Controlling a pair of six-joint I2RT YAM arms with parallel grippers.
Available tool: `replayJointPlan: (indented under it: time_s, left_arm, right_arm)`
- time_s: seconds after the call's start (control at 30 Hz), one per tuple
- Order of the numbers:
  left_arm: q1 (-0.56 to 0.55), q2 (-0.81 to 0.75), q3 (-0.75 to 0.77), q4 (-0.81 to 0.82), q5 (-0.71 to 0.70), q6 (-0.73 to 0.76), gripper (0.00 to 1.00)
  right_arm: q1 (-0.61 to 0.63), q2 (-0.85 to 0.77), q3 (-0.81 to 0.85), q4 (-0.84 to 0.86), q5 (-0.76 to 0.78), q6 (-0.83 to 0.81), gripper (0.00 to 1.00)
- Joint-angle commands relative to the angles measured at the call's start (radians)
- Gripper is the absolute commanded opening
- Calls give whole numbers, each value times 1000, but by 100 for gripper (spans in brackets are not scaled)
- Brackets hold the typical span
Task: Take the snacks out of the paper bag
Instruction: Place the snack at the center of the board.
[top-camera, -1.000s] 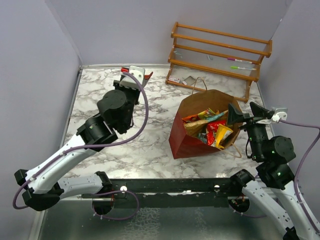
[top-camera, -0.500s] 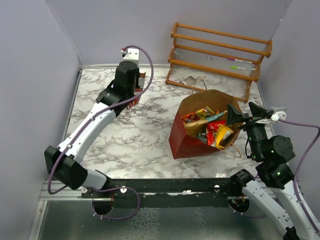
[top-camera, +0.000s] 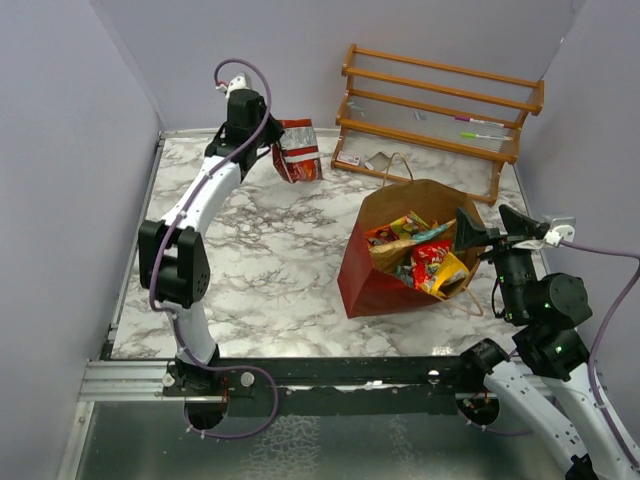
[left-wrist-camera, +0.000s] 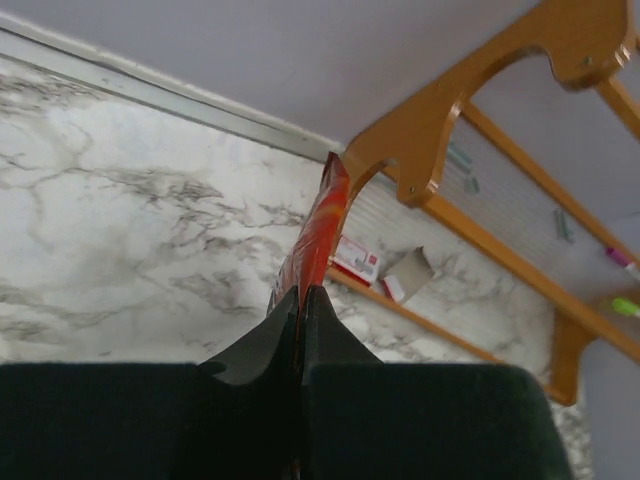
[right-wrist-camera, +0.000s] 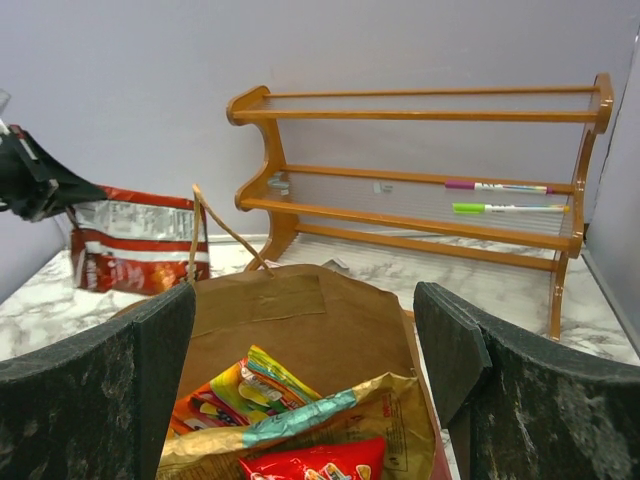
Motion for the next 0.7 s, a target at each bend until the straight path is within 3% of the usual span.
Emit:
replayJointPlan:
  time_s: [0.0, 0.1, 0.2, 0.33, 0.67]
  left_arm:
    - [101, 115, 26, 243, 230, -346, 0]
    - [149, 195, -38, 385, 336, -493, 0]
    - [179, 209, -214, 575, 406, -585, 0]
    - [188, 133, -492, 757, 337, -607, 0]
    - [202, 104, -823, 1065, 290, -729, 0]
  right_arm:
    - [-1, -6, -6, -10, 7, 3, 91]
    - [0, -3, -6, -7, 10, 3, 91]
    - [0, -4, -8, -6, 13, 1, 91]
    - [-1, -4, -6, -6, 16, -1, 91]
    - [0, 10, -7, -6, 7, 2, 91]
